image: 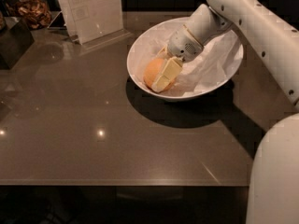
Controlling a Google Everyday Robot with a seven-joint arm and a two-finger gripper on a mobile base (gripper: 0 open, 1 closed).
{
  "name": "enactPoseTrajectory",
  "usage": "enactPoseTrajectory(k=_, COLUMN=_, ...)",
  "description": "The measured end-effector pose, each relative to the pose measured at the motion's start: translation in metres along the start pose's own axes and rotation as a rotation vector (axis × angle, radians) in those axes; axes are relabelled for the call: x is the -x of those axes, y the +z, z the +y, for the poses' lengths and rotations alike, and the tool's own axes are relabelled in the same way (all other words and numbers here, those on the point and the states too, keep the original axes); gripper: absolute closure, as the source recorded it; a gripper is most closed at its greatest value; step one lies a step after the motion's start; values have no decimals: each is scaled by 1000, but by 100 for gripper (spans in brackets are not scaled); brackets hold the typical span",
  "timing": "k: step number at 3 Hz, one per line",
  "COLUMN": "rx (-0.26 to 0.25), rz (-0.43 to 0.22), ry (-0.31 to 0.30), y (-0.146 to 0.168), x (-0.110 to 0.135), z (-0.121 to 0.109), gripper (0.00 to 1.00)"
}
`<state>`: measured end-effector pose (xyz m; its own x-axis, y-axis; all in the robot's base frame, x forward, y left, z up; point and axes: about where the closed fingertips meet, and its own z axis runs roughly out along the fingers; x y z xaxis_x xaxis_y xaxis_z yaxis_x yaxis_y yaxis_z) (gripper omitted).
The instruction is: Pick orange from white bowl
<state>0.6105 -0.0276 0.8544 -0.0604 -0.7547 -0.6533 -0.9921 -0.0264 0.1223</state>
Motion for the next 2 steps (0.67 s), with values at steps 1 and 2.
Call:
enactPoseTrajectory(k=1, rx=1, rz=-1, ry=2, y=1, x=-1, z=-1, gripper=47)
enactPoseTrajectory(k=2, rx=1, rz=-2, ry=1, y=1, x=-2, z=-1, gripper=70)
